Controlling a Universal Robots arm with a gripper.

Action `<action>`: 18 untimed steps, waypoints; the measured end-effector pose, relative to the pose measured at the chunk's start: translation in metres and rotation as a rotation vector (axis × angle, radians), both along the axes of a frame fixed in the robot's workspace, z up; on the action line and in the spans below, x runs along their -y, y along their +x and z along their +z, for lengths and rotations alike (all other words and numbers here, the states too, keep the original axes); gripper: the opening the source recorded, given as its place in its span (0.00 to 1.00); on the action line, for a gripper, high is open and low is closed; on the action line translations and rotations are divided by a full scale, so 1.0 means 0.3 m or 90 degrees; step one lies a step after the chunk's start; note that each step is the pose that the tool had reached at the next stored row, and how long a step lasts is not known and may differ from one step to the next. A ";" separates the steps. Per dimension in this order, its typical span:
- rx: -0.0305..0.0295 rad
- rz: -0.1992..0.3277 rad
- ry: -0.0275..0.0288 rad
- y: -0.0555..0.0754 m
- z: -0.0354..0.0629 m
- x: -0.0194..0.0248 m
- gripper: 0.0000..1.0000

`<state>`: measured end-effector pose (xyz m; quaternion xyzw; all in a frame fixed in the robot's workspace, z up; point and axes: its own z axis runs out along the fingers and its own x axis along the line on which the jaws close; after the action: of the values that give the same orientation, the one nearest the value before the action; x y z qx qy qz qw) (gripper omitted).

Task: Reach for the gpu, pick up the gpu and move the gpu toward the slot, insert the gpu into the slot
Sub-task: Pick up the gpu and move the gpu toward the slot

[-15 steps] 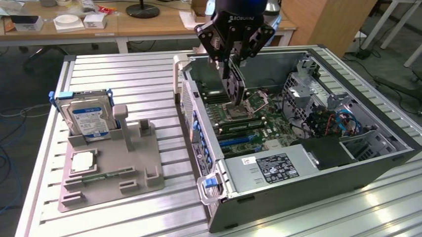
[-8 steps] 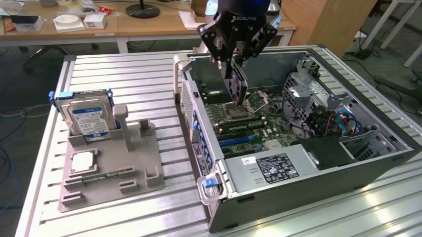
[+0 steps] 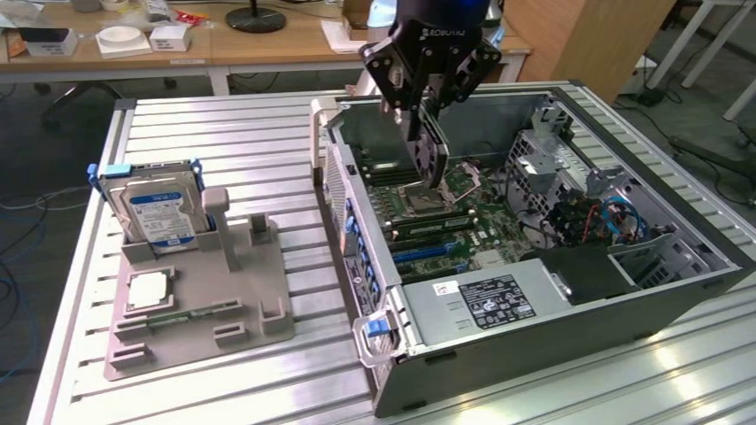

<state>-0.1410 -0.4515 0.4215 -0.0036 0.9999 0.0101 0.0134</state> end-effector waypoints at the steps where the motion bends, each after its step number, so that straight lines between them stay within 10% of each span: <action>1: 0.0000 0.000 0.0000 0.004 0.000 0.000 0.27; 18: 0.0000 0.000 0.0000 0.053 0.000 0.000 0.27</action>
<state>-0.1252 -0.4515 0.4215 -0.0036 0.9999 0.0101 0.0134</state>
